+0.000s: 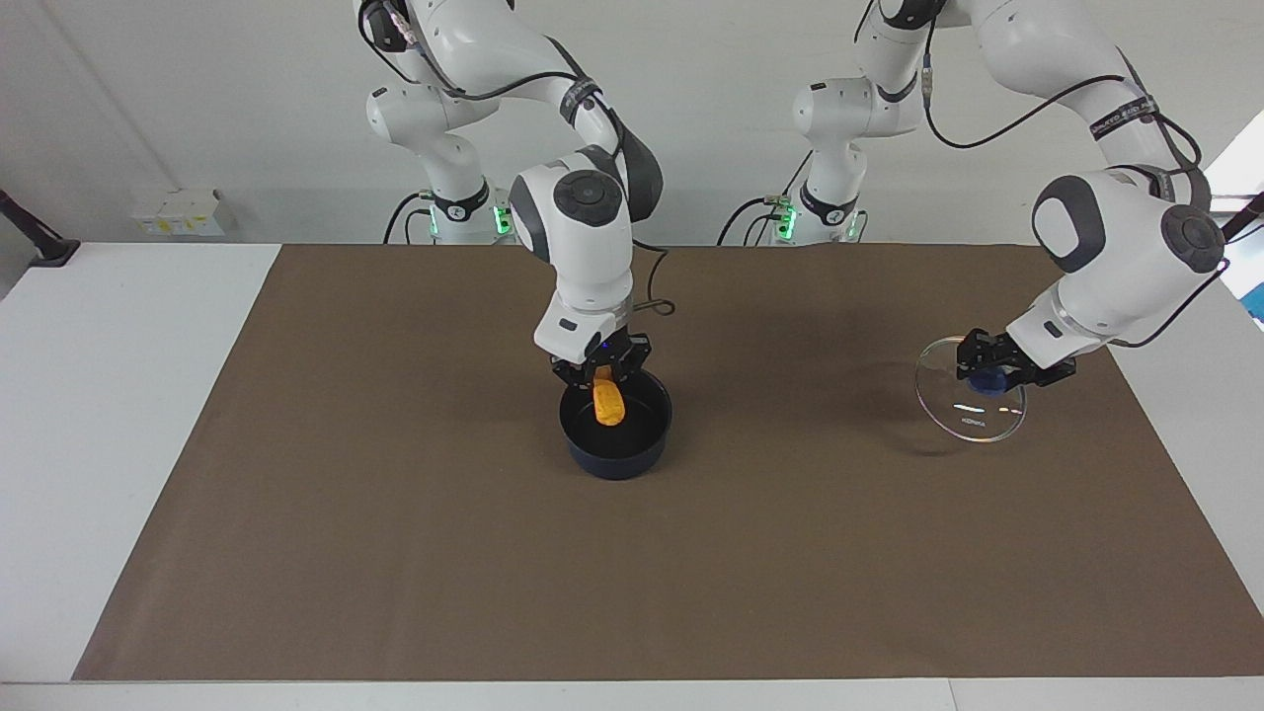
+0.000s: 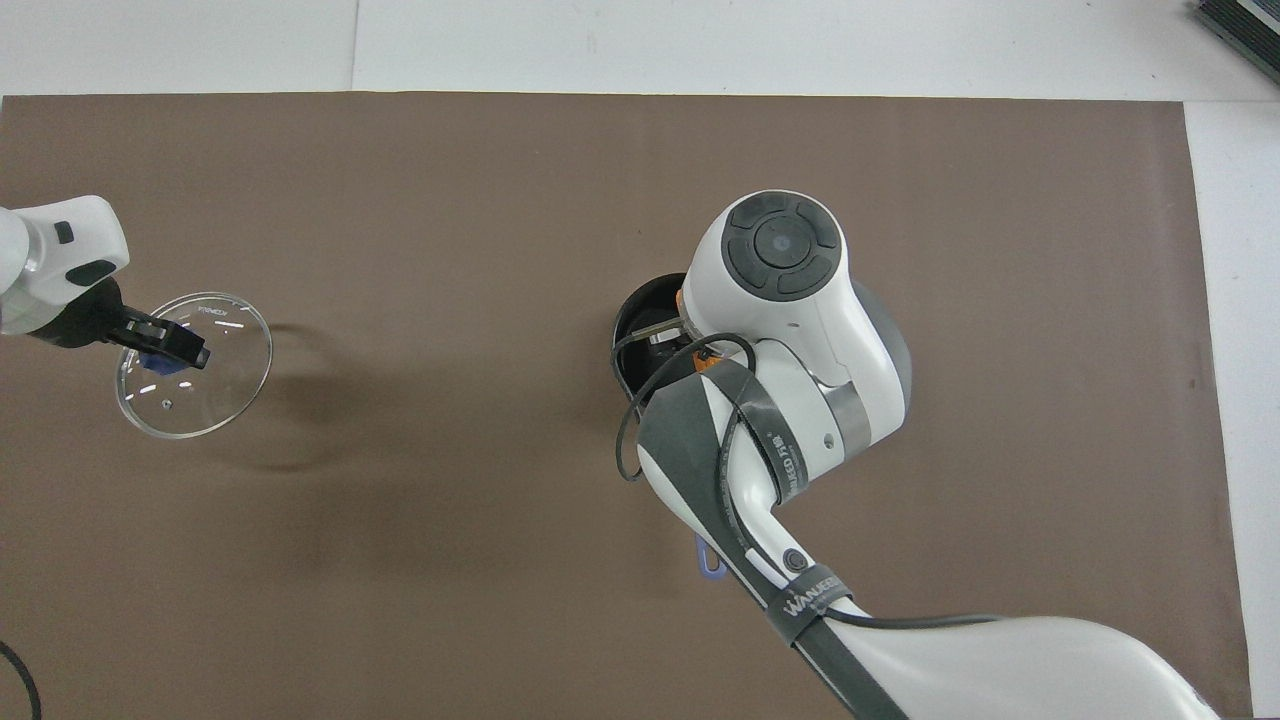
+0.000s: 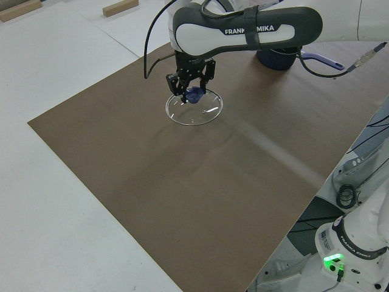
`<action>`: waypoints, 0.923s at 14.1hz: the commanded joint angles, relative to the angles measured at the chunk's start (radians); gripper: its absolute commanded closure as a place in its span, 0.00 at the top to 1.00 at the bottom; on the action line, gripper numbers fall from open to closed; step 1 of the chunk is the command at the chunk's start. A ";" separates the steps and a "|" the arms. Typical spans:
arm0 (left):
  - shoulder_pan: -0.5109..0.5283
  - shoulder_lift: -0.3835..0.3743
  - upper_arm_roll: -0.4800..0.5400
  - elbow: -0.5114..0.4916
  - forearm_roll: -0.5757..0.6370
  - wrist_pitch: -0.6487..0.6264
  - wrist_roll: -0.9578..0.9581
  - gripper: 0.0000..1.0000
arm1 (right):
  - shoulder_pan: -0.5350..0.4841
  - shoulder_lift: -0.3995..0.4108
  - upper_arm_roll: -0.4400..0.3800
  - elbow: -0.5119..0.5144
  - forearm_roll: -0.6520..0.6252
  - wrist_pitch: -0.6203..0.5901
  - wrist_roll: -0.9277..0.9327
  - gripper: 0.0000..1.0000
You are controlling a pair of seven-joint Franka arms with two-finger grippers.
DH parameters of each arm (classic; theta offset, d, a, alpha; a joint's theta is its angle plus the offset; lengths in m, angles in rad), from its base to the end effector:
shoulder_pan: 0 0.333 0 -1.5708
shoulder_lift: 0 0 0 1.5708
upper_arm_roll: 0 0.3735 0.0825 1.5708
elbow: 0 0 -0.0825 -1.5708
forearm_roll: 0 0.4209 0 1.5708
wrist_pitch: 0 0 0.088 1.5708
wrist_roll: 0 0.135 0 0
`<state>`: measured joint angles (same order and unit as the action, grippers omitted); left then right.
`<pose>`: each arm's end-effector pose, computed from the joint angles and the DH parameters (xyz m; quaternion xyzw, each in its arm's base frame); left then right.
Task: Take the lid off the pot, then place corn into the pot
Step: 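Lift the lid aside with the left gripper while the right gripper carries corn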
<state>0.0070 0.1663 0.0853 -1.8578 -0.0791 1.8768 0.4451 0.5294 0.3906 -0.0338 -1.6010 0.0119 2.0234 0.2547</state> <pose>0.6233 0.0475 0.4316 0.9839 -0.1606 -0.0626 0.0480 0.6391 0.3500 0.4183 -0.9928 -0.1190 -0.0153 0.0049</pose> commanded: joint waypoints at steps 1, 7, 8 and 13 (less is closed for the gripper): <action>0.007 -0.141 -0.007 -0.222 -0.010 0.125 0.007 0.00 | 0.023 0.039 0.000 -0.013 0.011 0.050 0.018 0.00; 0.007 -0.266 -0.004 -0.501 0.002 0.395 0.009 0.00 | 0.018 0.063 0.002 -0.043 0.010 0.093 0.008 0.00; 0.007 -0.266 -0.004 -0.530 0.002 0.430 0.009 0.00 | 0.017 0.071 0.002 -0.043 0.011 0.107 0.008 0.00; 0.007 -0.255 -0.004 -0.571 0.002 0.515 0.007 0.48 | -0.005 0.086 0.003 -0.037 0.054 0.143 0.003 0.00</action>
<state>0.0070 -0.0573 0.0837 -2.4105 -0.0789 2.3712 0.4451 0.5393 0.4782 -0.0388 -1.6298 0.0287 2.1394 0.2549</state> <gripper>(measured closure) 0.339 0.648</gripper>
